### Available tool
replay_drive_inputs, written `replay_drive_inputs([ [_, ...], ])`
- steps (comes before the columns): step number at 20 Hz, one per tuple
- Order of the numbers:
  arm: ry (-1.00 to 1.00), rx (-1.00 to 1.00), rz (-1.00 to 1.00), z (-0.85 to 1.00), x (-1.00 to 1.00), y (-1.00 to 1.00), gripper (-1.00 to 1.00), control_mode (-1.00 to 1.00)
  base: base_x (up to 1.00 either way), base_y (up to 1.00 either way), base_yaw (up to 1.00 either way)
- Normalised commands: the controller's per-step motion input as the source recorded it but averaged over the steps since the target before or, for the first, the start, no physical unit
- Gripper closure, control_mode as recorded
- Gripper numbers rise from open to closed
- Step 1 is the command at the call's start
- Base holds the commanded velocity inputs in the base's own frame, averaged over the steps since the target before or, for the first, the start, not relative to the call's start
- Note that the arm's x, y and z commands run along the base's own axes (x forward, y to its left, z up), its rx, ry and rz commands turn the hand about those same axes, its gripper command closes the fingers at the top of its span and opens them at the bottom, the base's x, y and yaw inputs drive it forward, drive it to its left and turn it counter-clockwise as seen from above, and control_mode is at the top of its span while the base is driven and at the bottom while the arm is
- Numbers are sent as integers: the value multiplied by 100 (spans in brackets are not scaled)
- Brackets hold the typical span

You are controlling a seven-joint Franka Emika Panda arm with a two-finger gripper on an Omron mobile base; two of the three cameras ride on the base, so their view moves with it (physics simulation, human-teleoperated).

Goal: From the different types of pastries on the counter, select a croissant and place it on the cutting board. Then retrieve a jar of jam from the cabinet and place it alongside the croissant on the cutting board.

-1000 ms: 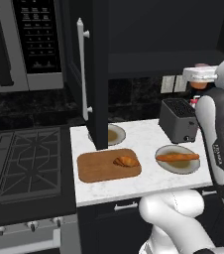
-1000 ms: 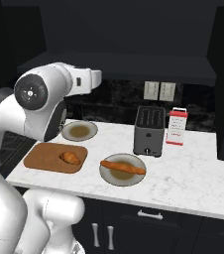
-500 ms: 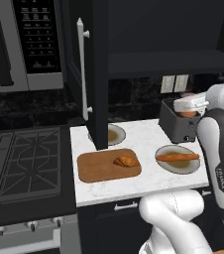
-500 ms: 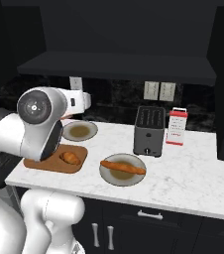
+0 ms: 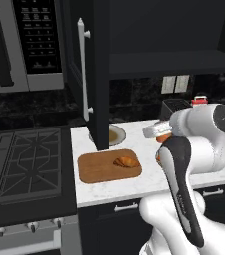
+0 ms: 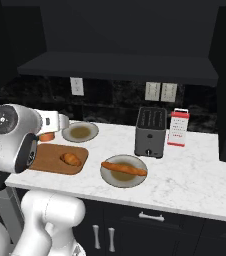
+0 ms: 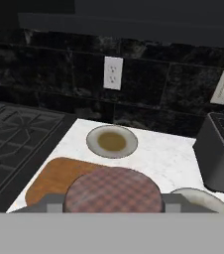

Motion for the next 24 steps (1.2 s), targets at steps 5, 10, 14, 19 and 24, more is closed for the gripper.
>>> replay_drive_inputs([
  [5, -23, 0, -13, -100, 0, 25, 100, -100, 0, 0, 0],
  [10, -43, -2, -3, -100, 1, 0, 100, -100, 0, 0, 0],
  [14, -49, -11, -2, -100, 0, 11, 100, -100, 0, 0, 0],
  [19, -51, -9, -4, -100, 9, 5, 100, -100, 0, 0, 0],
  [24, -50, -8, 0, -100, 28, -5, 100, -100, 0, 0, 0],
])
